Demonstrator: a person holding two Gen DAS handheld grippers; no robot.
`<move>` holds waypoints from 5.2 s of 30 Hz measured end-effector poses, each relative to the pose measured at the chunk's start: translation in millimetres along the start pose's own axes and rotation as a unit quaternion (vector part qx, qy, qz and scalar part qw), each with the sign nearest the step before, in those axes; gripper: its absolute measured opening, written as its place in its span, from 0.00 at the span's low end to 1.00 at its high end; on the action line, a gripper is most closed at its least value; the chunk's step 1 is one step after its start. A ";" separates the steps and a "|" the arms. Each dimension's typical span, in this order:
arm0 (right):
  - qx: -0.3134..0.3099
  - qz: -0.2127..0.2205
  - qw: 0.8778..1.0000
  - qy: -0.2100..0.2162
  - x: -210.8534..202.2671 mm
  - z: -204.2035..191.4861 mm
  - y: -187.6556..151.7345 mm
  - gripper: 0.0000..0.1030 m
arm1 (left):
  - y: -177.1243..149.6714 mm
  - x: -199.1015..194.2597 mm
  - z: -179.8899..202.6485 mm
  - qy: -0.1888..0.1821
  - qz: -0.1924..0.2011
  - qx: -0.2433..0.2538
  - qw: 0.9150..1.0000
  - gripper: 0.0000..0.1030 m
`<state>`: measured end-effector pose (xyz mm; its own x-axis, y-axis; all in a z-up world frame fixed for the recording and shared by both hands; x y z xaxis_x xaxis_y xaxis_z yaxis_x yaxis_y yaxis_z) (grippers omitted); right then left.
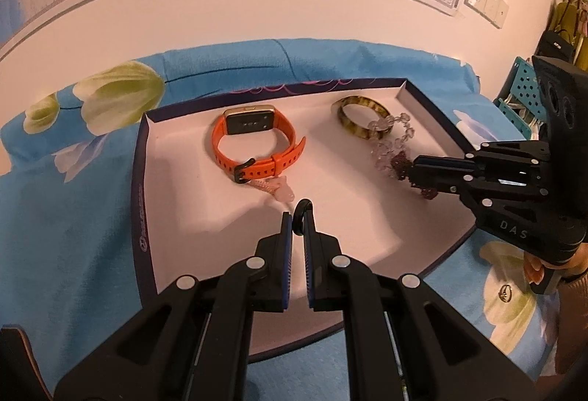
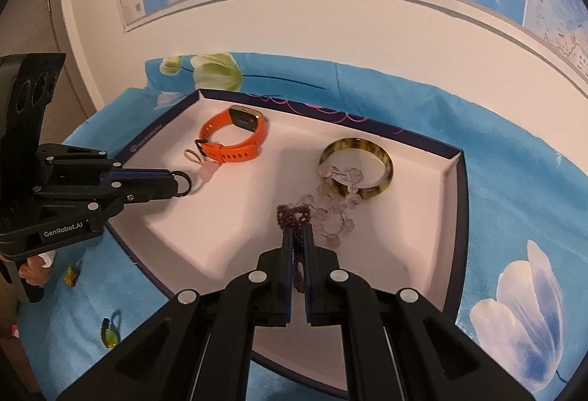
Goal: Organize jewelry
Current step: 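Lower the black ring into the tray with the left gripper while the right gripper drops the necklace there, then move both grippers back over the remaining rings on the cloth, then grasp the yellow-green ring with the left gripper while the right gripper grasps the silver ring, then carry the yellow-green ring into the tray with the left gripper while the right gripper releases the silver ring there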
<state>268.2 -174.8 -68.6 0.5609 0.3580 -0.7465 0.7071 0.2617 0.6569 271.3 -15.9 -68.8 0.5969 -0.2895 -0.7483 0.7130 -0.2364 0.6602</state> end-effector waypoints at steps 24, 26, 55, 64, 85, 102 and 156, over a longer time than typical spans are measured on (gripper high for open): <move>0.045 0.042 0.998 0.006 -45.0 9.2 -11.5 0.35 | -4.7 -19.9 -0.4 0.033 0.026 -0.001 0.999 0.27; 0.046 0.052 0.998 0.011 -56.8 7.3 -15.3 0.40 | -6.6 -31.8 0.7 0.037 0.039 0.000 0.999 0.29; 0.059 0.020 0.998 0.028 -106.2 -31.1 -127.0 0.43 | -114.9 -112.8 32.2 0.034 0.068 0.031 0.997 0.39; 0.046 0.016 0.997 0.054 -96.5 -57.0 -125.2 0.43 | -128.8 -114.8 25.8 0.048 0.060 0.019 0.997 0.40; 0.084 -0.001 0.996 -0.026 -92.3 -22.5 -137.4 0.43 | -129.6 -88.0 20.2 0.049 0.012 0.010 0.999 0.39; 0.080 0.006 0.996 -0.035 -93.2 -24.4 -133.9 0.16 | -129.9 -84.6 18.0 0.049 0.002 -0.003 0.999 0.16; 0.033 0.090 0.995 -0.005 -97.1 -21.7 -42.9 0.16 | -43.1 -97.1 30.8 0.015 0.089 0.013 0.996 0.16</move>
<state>174.1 -201.4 -21.9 0.6846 0.3852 -0.6188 0.6214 0.1354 0.7717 171.3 -6.2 -22.5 0.7234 -0.3015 -0.6211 0.5856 -0.2087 0.7833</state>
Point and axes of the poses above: each gripper's, at about its wrist camera, not at the fingertips, and x roughly the way its jaws point, z to its right, y to its top, the point moved 1 cm from there along x, roughly the way its jaws point, and after that the axes turned 3 degrees about x, right-handed, at the moved point
